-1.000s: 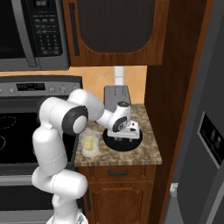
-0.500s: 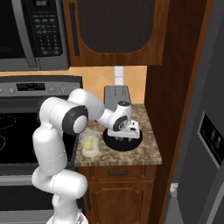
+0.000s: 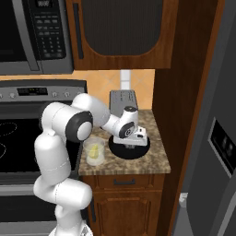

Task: Grab a lemon wedge from the fridge and one ice cube from the ice bowl, and put them in the glass of lemonade.

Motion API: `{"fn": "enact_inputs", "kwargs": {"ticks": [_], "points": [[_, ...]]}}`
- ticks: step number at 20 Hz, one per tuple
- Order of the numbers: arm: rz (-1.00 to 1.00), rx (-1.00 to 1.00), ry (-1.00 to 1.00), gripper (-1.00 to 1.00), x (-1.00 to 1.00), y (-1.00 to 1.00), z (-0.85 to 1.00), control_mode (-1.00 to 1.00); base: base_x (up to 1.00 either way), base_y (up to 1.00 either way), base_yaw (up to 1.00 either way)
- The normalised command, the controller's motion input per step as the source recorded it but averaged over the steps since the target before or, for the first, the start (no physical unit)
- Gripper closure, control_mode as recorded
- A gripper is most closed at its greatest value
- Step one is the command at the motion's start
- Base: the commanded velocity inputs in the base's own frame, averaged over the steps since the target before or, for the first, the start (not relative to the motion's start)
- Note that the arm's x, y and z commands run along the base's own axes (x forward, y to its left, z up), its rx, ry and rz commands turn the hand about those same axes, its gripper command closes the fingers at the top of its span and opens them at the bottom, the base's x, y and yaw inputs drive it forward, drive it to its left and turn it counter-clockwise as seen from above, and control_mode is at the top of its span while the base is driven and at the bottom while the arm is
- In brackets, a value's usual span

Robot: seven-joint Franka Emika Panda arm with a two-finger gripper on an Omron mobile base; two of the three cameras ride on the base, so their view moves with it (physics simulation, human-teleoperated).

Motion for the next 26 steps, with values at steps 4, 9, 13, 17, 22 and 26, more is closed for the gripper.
{"fn": "enact_inputs", "kwargs": {"ticks": [4, 9, 13, 17, 22, 26], "points": [[0.0, -0.04, -0.01, 1.0, -0.02, 0.0, 0.18, -1.0, 0.0, 0.0, 0.0], [0.0, -0.06, -0.01, 1.0, -0.04, 0.05, 0.81, -1.0, 0.0, 0.0, 0.0], [0.0, -0.08, 0.0, 1.0, 0.0, 0.01, 0.89, -1.0, 0.0, 0.0, 0.0], [0.0, -0.01, -0.02, 1.0, 0.0, 0.06, 0.49, -1.0, 0.0, 0.0, 0.0], [0.03, 0.08, -0.08, 1.0, -0.02, 0.0, 0.24, -1.0, 0.0, 0.0, 0.0], [0.04, 0.07, -0.13, 1.0, -0.14, 0.0, 0.29, -1.0, 0.0, 0.0, 0.0]]}}
